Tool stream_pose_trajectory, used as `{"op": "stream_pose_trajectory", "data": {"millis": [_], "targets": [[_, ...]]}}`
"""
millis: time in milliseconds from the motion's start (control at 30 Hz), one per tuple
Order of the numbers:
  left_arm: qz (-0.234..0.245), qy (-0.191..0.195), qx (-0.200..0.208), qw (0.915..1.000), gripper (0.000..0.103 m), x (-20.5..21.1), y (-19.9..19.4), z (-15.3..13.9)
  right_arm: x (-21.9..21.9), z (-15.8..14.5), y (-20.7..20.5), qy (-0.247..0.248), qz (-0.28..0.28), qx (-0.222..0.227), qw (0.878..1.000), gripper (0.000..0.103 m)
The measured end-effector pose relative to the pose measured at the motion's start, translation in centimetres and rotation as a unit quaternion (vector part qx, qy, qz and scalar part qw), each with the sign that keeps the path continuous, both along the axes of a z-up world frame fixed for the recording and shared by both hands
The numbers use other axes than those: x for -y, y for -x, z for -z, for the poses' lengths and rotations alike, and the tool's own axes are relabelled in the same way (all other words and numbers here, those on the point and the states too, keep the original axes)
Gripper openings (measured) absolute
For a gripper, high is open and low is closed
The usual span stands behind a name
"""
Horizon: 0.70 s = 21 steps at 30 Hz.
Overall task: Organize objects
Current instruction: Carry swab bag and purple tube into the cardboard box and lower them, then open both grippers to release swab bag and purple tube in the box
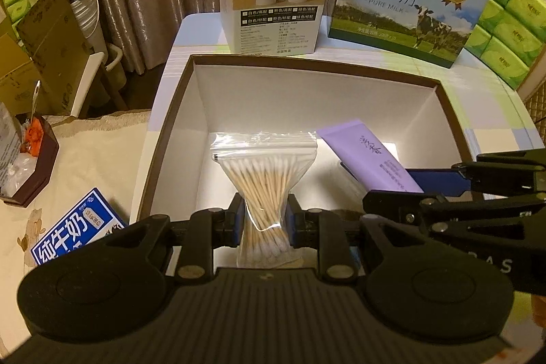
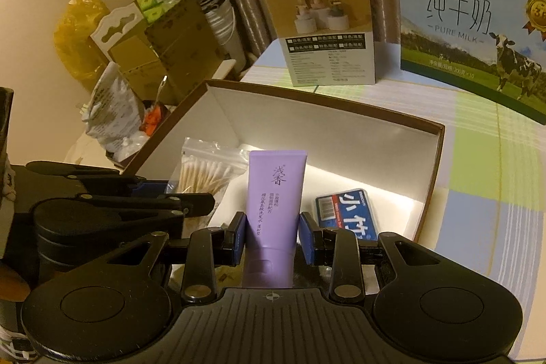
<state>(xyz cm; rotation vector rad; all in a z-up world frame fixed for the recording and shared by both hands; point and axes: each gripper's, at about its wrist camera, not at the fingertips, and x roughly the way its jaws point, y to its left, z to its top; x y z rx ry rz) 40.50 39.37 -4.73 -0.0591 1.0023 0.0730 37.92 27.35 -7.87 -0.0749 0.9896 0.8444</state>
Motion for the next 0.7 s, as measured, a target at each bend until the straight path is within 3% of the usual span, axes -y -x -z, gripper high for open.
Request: {"op": "stream_pose_trajectory", "data": {"millis": [267,367,700], "targets": [[0.004,-0.014,0.009,0.9999,0.026,-0.2,-1.9,0.8,-0.2,0.4,-1.0,0.0,0.009,-0.006,1.0,0.03],[0.001,-0.016,0.01,0.9998,0.039,-0.3,-2.2,0.7,-0.2,0.6,-1.2,0.0,0.01,-0.01,1.0,0.03],[0.0,-0.016,0.01,0.9998,0.041,-0.5,-1.9,0.6,-0.1,0.6,-1.6,-0.024,0.033,-0.004,0.999,0.032]]}}
